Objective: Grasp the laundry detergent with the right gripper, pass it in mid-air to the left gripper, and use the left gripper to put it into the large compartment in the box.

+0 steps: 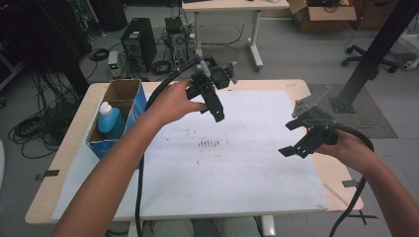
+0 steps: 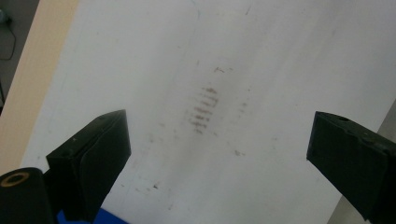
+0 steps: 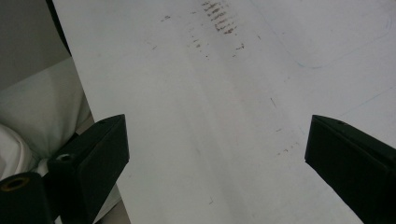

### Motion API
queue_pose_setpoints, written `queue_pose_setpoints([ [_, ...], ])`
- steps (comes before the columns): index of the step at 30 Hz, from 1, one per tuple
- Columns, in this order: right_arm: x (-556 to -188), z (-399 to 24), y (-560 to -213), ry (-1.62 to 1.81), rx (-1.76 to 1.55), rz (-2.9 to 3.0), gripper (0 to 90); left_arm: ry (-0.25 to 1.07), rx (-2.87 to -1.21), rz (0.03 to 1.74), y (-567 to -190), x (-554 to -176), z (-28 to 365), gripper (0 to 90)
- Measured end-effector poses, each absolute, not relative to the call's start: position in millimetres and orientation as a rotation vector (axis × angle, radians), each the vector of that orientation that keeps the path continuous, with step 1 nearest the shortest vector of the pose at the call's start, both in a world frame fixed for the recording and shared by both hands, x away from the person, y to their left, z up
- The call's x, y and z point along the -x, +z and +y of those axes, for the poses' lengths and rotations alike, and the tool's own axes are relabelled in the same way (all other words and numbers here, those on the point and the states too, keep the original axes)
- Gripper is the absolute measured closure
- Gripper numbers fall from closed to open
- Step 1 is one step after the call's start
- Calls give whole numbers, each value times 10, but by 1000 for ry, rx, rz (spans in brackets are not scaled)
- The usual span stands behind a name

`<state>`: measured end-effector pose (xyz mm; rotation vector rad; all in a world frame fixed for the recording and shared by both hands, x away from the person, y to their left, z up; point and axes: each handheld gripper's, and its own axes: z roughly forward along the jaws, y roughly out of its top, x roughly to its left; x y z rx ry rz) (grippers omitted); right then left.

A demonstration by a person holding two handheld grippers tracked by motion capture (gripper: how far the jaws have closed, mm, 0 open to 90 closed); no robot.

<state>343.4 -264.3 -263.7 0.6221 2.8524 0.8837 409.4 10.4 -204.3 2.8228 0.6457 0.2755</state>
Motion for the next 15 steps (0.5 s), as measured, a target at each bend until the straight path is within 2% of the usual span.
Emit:
queue_pose_setpoints([
  [15, -3446, -2658, -2674, 883, -633, 2854, 59, 273, -2824, 663, -2052, -4136, 126, 66],
])
